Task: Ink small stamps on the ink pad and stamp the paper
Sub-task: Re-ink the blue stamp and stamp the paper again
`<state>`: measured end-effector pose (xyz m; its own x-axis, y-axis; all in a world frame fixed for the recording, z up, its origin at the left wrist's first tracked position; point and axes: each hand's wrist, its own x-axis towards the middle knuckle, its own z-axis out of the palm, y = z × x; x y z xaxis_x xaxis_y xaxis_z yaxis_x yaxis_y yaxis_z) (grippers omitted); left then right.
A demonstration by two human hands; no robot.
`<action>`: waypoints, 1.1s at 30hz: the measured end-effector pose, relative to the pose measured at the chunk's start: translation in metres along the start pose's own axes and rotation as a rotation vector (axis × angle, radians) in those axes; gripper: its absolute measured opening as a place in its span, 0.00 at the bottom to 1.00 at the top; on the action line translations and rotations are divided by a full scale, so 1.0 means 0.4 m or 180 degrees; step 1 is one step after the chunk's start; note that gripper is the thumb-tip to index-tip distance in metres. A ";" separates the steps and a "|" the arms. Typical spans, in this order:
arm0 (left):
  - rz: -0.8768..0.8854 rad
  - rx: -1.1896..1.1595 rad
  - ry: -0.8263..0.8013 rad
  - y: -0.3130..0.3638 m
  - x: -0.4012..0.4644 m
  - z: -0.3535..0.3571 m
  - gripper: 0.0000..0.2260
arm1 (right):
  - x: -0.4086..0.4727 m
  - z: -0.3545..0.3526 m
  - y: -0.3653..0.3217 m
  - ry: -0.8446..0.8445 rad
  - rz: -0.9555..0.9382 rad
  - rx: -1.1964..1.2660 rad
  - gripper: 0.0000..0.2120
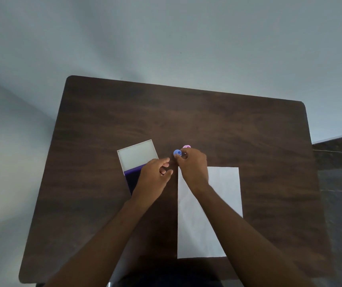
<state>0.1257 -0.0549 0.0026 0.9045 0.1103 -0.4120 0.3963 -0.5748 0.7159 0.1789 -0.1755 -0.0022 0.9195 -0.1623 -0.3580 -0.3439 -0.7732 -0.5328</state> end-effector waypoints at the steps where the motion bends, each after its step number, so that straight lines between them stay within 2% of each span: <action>1: -0.0009 0.0001 0.0023 0.000 0.002 0.001 0.17 | 0.003 0.004 0.001 -0.0039 0.0023 -0.0056 0.12; 11: 0.0090 -0.0047 0.0251 0.007 0.027 0.003 0.14 | 0.016 -0.001 -0.003 -0.0281 0.0022 -0.0195 0.11; 16: 0.0174 -0.0084 0.0393 0.023 0.035 0.013 0.12 | -0.012 -0.032 0.014 0.0119 -0.0438 0.0086 0.09; 19: 0.0200 -0.0133 0.0408 0.029 0.039 0.013 0.12 | -0.005 -0.048 0.030 0.0361 -0.0395 0.0227 0.10; 24: 0.0275 -0.0164 0.0402 0.034 0.035 0.006 0.13 | 0.034 -0.046 0.041 0.0208 -0.0270 -0.0106 0.11; 33: 0.0404 -0.0011 0.0360 0.029 0.013 -0.010 0.14 | 0.047 -0.031 0.029 0.0132 -0.0433 -0.0273 0.10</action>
<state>0.1356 -0.0579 0.0109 0.9592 0.1277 -0.2521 0.2780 -0.5872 0.7602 0.1945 -0.1953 -0.0057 0.9642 -0.0762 -0.2541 -0.1997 -0.8389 -0.5063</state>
